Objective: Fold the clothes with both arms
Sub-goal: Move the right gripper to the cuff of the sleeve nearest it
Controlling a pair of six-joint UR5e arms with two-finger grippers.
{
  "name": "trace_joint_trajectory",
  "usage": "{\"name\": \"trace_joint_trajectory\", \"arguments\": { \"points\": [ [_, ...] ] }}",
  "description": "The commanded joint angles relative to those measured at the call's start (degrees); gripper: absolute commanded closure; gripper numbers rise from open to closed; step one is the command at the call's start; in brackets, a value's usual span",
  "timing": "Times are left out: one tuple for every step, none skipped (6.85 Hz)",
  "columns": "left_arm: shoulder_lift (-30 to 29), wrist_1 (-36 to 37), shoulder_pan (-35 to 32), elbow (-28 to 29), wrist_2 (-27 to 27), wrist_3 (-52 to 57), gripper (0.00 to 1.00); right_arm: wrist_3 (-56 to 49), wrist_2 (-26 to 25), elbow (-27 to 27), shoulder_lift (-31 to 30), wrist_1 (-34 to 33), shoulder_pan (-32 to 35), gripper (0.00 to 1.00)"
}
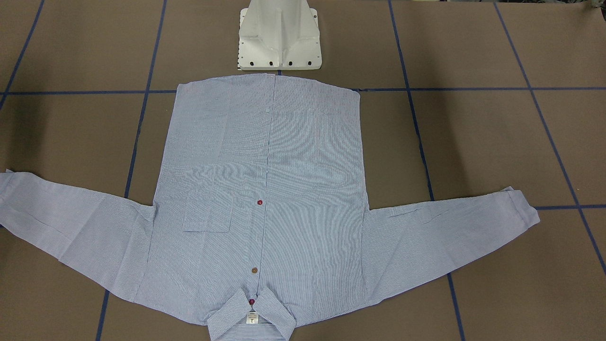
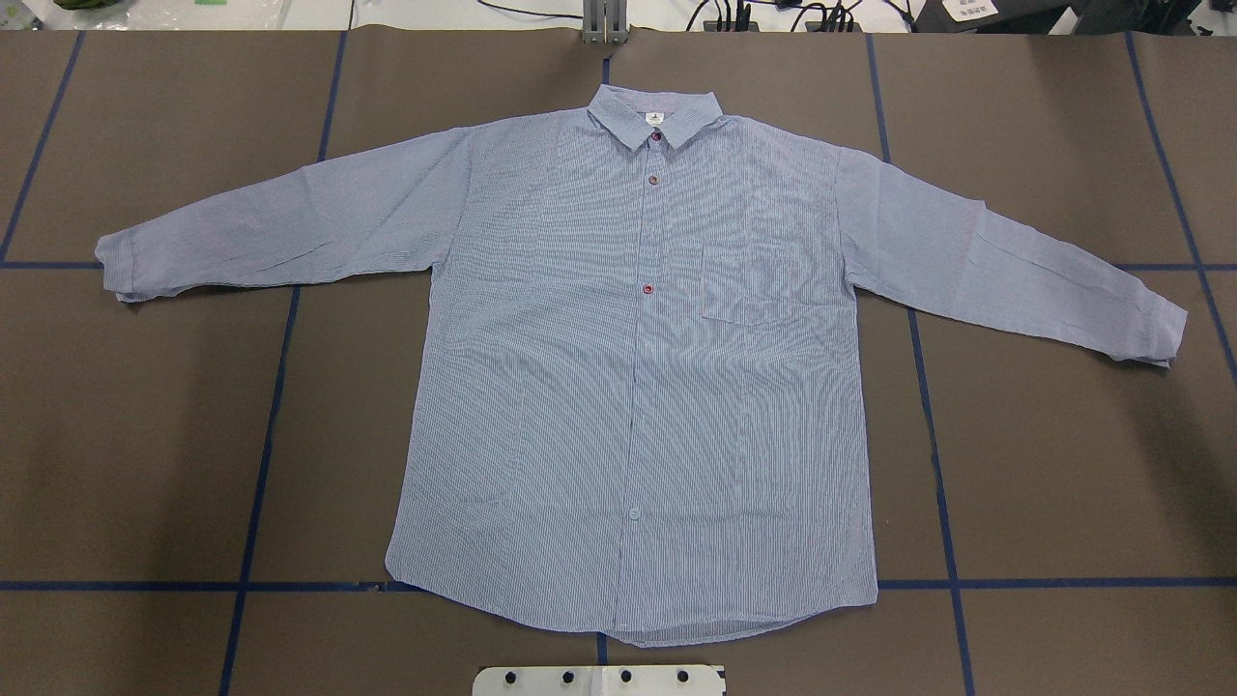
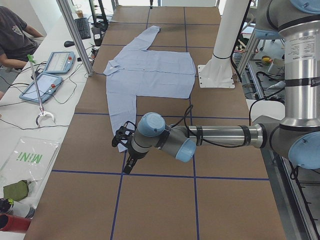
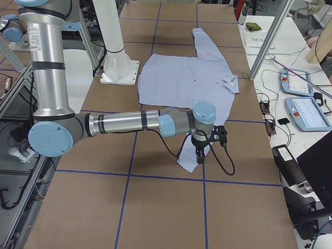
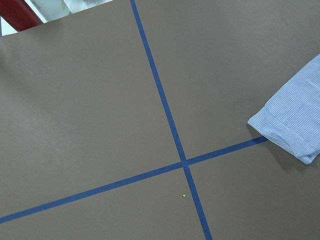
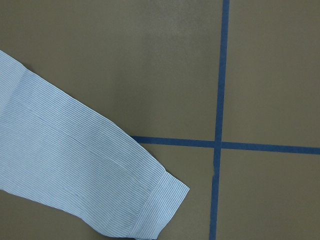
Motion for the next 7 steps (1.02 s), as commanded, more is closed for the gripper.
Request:
{"name": "trace_joint_trajectory", "arguments": {
  "points": [
    [1.71,-1.22,0.31,-1.15,-0.14,0.54,0.0,0.25,-0.13,1.33,-3.18,0.48,0.82,0.0],
    [2.16,-1.49,0.31,-0.99,-0.14,0.54,0.0,0.43,-0.05,1.07,-5.47,1.45,0.74,0.0],
    [2.16,-1.58,0.31,-1.16,-0.23,0.8,0.0,0.95,0.04,-0.24,-5.58,5.55,0.65,0.0],
    [2.16,-1.58,0.31,-1.16,-0.23,0.72,0.0,0.87,0.3,-1.12,-7.5,10.03,0.56,0.0],
    [2.16,-1.84,0.4,-1.25,-0.32,0.54,0.0,1.31,0.48,-1.82,-8.04,11.47,-0.22,0.0],
    [2.08,-1.76,0.48,-1.07,-0.4,0.37,0.0,5.49,1.44,-1.83,-8.39,11.66,-1.88,0.0],
    [1.81,-1.76,0.4,-1.51,-1.71,-0.85,0.0,16.93,1.1,-1.57,-8.31,11.92,-4.94,0.0]
  ]
}}
